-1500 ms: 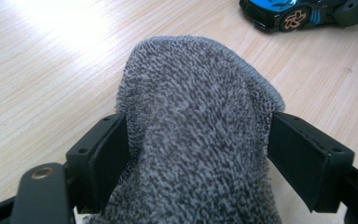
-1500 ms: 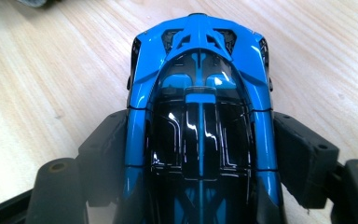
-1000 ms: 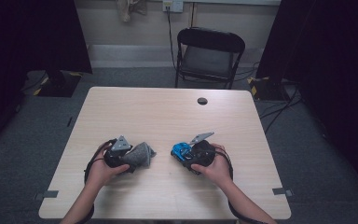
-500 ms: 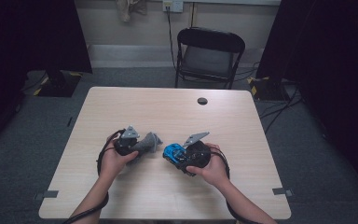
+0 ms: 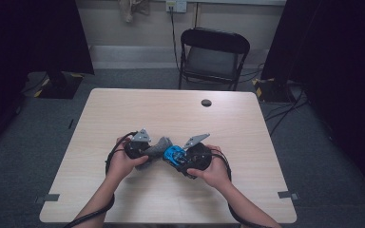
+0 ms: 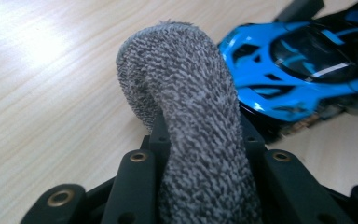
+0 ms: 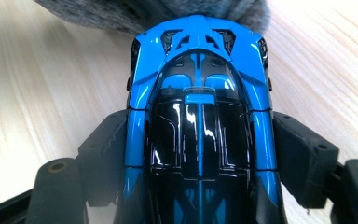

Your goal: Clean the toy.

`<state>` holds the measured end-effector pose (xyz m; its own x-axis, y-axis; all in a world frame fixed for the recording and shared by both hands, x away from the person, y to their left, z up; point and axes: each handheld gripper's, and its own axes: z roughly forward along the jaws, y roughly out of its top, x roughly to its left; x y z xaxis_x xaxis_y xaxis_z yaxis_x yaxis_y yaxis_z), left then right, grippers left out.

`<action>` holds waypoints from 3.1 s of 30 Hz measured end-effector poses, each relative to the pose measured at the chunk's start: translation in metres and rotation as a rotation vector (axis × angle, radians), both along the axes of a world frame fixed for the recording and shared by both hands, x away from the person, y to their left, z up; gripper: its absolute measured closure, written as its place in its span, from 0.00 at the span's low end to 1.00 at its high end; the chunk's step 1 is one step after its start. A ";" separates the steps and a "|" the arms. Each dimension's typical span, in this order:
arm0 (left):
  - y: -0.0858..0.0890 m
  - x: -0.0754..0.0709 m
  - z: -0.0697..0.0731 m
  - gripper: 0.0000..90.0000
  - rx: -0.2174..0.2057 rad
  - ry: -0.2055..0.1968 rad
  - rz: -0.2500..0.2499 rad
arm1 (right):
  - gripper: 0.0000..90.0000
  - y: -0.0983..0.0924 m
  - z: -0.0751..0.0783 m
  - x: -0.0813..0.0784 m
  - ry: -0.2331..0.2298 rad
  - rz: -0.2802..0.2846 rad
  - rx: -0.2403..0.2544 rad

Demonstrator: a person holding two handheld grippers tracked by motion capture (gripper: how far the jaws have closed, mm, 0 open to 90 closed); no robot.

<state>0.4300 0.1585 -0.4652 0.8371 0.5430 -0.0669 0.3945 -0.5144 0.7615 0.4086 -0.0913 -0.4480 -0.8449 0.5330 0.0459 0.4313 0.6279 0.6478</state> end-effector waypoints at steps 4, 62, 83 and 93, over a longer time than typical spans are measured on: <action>0.004 -0.001 -0.005 0.62 0.014 -0.023 0.055 | 0.29 0.000 -0.005 0.002 0.007 -0.012 0.002; -0.008 0.010 0.017 0.76 0.001 -0.047 -0.038 | 0.29 -0.002 -0.004 -0.003 0.010 0.002 0.012; 0.005 -0.014 0.016 0.76 -0.030 0.013 -0.102 | 0.29 -0.017 -0.002 0.012 -0.004 -0.086 -0.006; 0.018 0.012 0.025 0.76 -0.056 -0.028 0.074 | 0.29 -0.011 0.016 -0.001 -0.023 -0.022 0.026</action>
